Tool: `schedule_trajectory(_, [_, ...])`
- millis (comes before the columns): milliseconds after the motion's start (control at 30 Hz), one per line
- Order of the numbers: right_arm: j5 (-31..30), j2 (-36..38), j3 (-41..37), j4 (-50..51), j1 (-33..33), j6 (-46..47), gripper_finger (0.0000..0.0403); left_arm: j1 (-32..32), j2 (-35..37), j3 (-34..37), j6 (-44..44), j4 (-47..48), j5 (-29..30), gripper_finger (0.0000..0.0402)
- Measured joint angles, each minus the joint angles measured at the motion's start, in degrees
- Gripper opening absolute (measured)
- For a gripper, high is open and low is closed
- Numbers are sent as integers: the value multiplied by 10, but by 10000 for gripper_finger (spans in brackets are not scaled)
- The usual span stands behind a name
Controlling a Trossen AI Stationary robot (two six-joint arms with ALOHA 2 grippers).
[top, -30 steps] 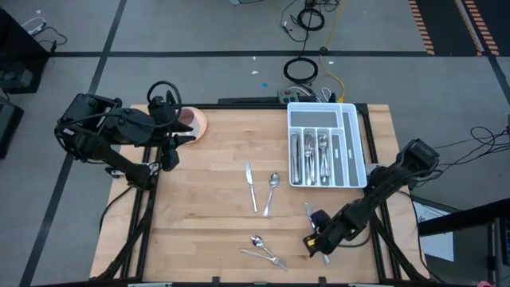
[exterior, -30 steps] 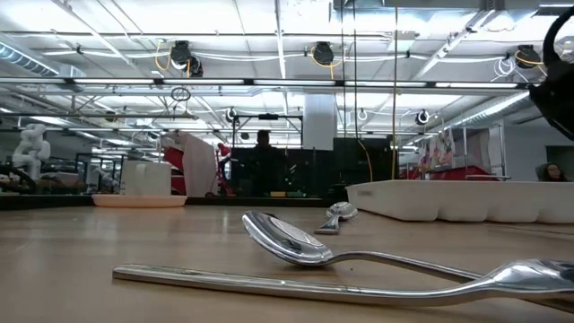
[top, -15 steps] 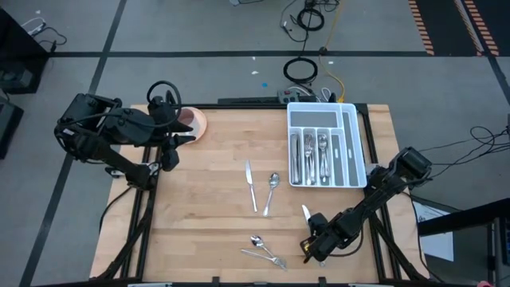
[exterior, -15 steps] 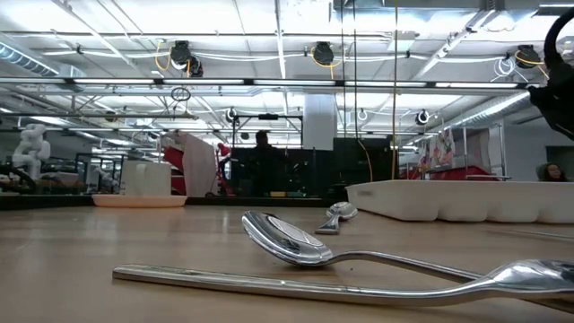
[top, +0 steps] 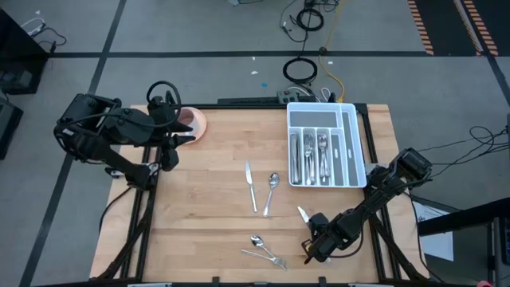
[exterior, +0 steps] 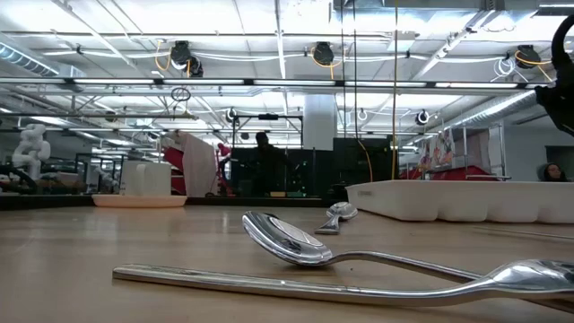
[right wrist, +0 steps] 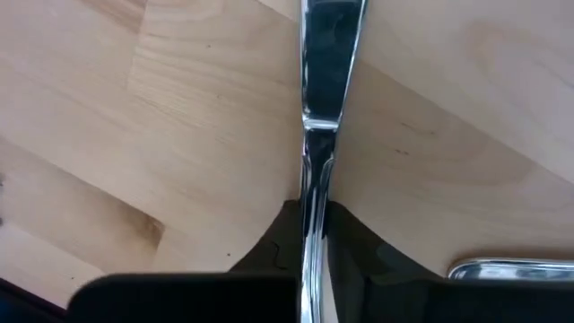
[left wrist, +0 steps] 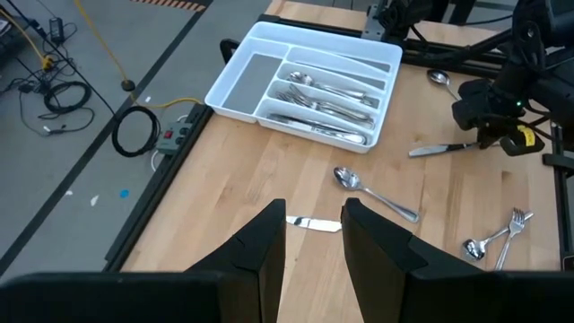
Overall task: Sort silverware
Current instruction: Put the silver knife into the white cutlery tray
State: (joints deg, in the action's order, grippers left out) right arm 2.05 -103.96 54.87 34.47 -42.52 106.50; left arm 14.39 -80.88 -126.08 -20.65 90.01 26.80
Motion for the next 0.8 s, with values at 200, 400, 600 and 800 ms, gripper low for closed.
schedule_trajectory(200, [-8, 7, 10, 15, 0, -34, 3, 0, 0, 0, 0, 0, 0, 116])
schedule_trajectory(400, [-45, 13, 46, 76, 0, -53, 0, 0, 0, 0, 1, 0, 0, 116])
schedule_trajectory(600, [-49, 12, 76, 113, 1, -61, 3, 0, 0, 0, 1, 0, 0, 116])
schedule_trajectory(800, [-69, 13, 114, 113, 0, -85, 3, 0, 0, 0, 1, 0, 0, 116])
